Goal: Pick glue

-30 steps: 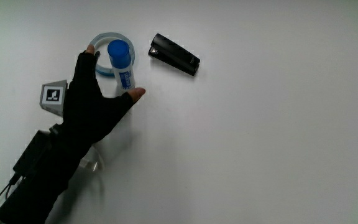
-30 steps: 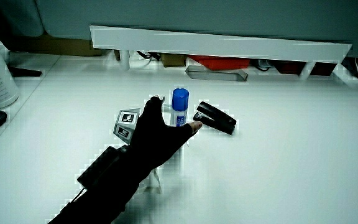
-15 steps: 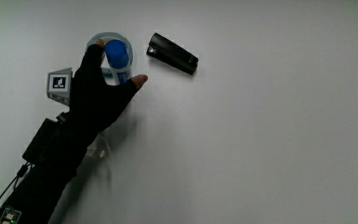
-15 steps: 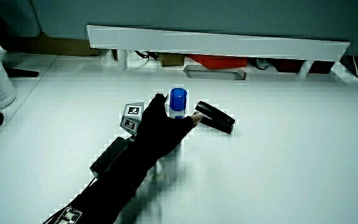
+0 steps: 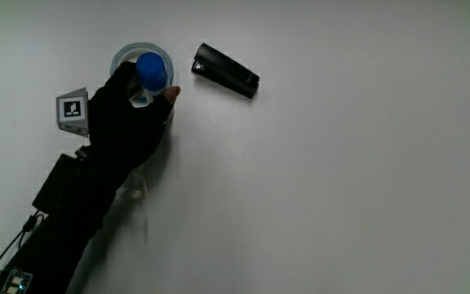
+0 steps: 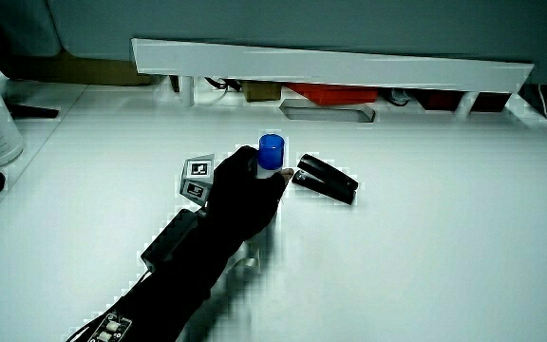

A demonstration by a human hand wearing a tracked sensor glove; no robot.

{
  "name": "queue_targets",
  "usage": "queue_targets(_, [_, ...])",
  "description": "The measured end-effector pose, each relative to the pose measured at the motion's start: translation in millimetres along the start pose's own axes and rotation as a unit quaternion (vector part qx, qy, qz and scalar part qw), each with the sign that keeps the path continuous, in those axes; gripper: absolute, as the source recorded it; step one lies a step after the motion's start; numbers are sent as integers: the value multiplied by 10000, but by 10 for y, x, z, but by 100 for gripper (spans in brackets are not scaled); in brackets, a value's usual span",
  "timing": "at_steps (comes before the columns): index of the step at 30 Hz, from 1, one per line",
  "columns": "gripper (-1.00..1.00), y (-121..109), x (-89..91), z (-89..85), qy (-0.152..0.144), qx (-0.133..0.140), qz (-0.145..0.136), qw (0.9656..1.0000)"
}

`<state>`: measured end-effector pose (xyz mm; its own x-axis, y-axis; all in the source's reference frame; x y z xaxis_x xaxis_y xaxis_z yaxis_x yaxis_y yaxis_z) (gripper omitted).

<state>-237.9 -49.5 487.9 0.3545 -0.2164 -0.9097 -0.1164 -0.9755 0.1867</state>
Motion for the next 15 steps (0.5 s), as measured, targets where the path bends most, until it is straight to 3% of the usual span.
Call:
queue_targets(5, [100, -5, 11, 8, 105, 32, 7, 9999])
queue_targets(7, [100, -16, 20, 15, -52, 39, -57, 10000])
queue_targets(9, [100, -34, 46, 25, 19, 34, -74, 10000])
queue_targets(15, [100, -103, 321, -17, -155, -280, -580, 9978])
